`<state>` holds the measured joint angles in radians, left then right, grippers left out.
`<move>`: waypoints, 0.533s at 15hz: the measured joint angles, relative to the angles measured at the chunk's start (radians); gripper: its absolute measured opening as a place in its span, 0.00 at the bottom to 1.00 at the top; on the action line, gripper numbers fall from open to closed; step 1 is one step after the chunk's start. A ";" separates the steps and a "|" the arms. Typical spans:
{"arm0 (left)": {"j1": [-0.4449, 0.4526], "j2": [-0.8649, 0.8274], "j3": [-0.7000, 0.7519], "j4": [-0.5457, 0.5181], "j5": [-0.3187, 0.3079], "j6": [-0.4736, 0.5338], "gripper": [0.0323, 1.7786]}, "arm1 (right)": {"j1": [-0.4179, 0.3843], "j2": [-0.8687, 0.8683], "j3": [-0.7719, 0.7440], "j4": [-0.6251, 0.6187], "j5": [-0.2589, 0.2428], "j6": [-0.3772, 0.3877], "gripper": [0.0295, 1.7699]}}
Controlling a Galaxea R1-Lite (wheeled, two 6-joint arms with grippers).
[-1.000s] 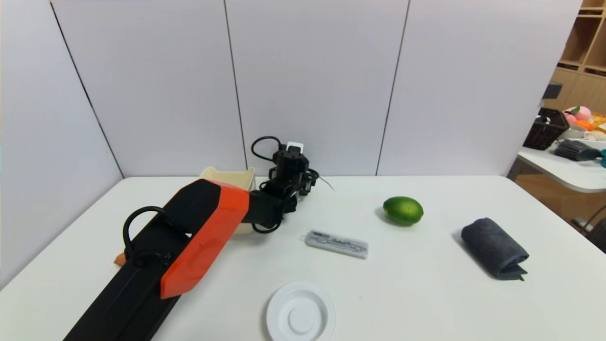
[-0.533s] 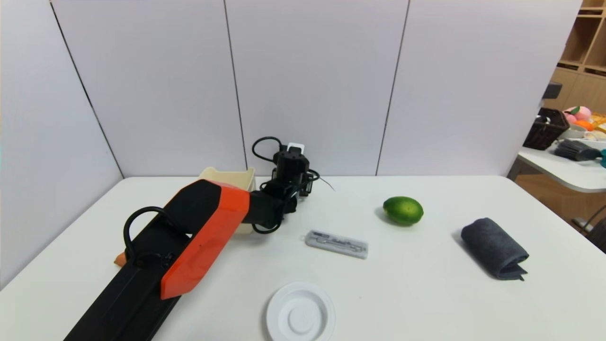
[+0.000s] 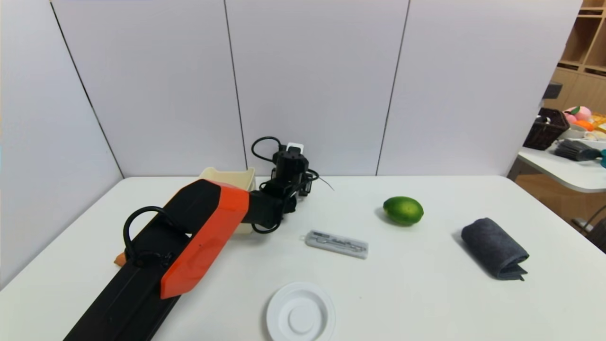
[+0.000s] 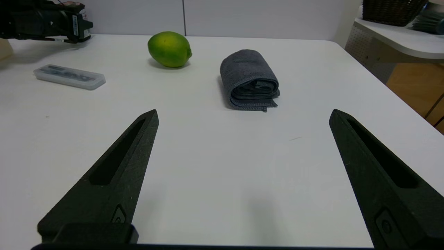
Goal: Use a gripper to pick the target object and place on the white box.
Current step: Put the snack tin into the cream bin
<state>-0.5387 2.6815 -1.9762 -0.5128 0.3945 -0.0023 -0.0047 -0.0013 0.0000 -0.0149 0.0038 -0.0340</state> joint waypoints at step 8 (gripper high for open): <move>-0.001 -0.003 0.000 0.002 0.003 0.000 0.42 | 0.000 0.000 0.000 0.000 0.000 0.000 0.96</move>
<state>-0.5398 2.6787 -1.9757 -0.5104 0.3977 -0.0028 -0.0043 -0.0013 0.0000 -0.0153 0.0038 -0.0340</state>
